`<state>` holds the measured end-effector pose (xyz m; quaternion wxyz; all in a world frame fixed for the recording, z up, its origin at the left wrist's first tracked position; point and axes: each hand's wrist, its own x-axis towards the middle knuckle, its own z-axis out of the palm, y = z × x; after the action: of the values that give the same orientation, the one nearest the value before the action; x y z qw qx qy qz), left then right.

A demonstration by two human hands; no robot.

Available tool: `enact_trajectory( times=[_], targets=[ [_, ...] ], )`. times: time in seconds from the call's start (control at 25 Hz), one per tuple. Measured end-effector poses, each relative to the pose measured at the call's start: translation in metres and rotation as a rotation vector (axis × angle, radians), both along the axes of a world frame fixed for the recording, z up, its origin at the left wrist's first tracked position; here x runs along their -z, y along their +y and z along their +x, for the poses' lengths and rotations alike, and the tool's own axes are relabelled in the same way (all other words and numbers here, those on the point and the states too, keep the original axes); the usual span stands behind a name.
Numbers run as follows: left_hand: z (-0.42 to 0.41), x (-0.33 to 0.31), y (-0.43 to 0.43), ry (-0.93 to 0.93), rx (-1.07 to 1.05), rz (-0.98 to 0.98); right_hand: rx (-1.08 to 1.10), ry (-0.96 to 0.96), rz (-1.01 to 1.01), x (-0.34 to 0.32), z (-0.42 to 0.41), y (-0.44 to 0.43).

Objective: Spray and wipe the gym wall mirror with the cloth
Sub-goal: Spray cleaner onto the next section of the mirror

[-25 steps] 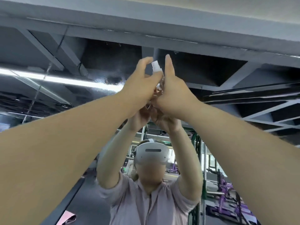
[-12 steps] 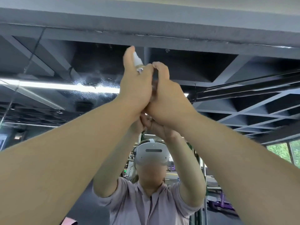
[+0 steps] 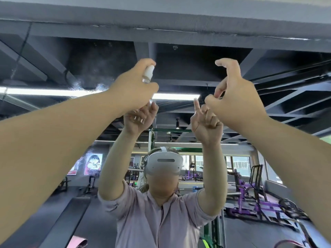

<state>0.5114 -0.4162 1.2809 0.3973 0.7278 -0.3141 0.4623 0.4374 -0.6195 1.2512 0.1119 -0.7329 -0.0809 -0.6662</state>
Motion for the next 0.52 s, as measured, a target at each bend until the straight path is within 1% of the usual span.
enact_trajectory(
  times=[0.08, 0.2, 0.32, 0.52],
  targets=[
    [-0.003, 0.0, -0.012, -0.002, -0.018, 0.036, -0.005, 0.001, 0.021, 0.002, -0.002, -0.017],
    [-0.011, 0.007, -0.043, 0.035, 0.061, 0.05, -0.011, 0.001, 0.003, 0.007, -0.008, -0.05],
    [-0.016, 0.018, -0.084, 0.073, 0.069, 0.09, -0.018, 0.031, -0.004, 0.011, -0.018, -0.09],
    [-0.036, 0.038, -0.168, 0.127, 0.169, -0.026, -0.008, 0.077, -0.066, 0.014, -0.043, -0.169]
  ],
)
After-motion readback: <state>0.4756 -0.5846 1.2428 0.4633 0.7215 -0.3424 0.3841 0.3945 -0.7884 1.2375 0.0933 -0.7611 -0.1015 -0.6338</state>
